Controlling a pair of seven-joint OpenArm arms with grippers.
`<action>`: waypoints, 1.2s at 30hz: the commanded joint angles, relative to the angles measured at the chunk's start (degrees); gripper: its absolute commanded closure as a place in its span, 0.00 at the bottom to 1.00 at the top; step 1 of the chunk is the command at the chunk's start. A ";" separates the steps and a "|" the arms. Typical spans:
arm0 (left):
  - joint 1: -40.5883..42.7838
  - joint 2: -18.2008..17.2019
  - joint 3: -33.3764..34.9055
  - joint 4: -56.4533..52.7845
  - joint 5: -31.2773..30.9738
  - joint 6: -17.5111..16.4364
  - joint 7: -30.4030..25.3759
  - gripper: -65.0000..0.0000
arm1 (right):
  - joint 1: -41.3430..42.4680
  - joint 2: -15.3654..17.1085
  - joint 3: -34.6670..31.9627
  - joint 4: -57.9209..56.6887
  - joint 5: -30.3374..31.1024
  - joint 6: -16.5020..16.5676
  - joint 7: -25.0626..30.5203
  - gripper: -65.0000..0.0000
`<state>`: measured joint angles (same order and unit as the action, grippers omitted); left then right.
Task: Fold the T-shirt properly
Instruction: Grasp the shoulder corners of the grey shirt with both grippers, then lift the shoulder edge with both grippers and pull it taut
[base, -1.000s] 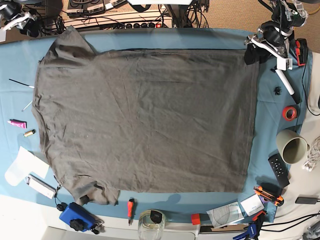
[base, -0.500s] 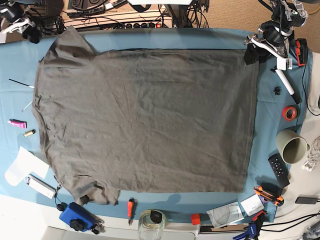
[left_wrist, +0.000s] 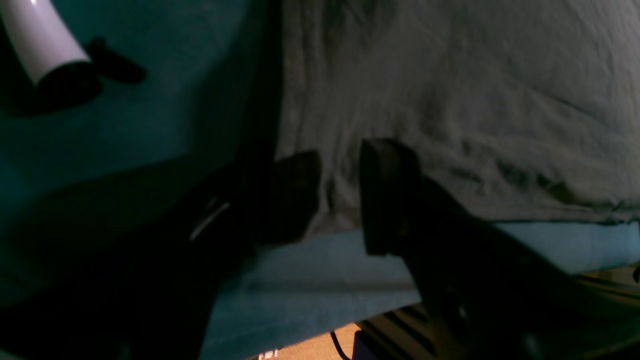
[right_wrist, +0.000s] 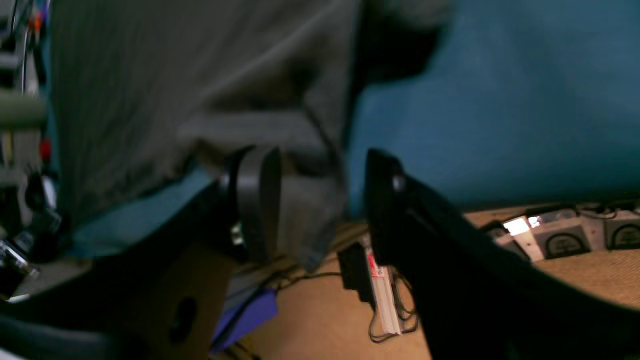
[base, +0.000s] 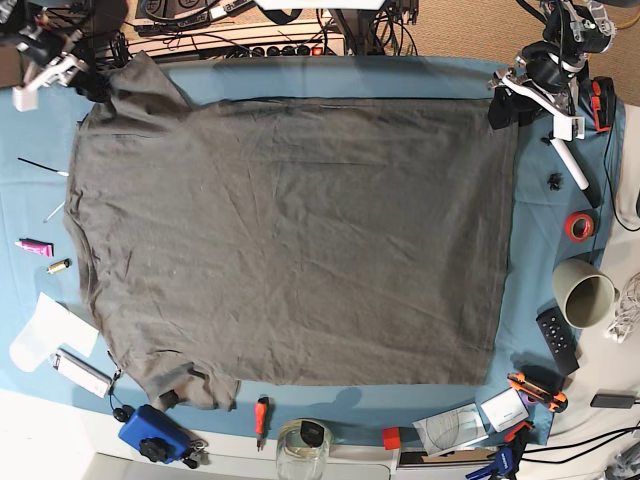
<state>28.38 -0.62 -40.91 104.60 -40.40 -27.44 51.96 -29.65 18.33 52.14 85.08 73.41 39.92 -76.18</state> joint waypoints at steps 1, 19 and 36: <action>1.16 0.26 0.35 -0.48 3.10 0.61 4.59 0.58 | 0.02 1.01 -0.57 0.61 -0.72 0.08 2.23 0.58; 1.14 0.28 0.35 -0.48 3.10 0.63 4.59 0.58 | 1.16 -2.51 -6.78 0.63 -8.57 0.08 4.20 0.58; 1.16 0.13 0.02 -0.44 -3.02 -0.24 5.90 1.00 | 0.87 -2.45 -5.14 0.74 -7.48 0.08 3.69 1.00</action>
<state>28.71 -0.32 -40.80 103.96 -44.82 -27.90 55.64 -28.05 15.18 46.46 85.43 67.16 40.32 -71.70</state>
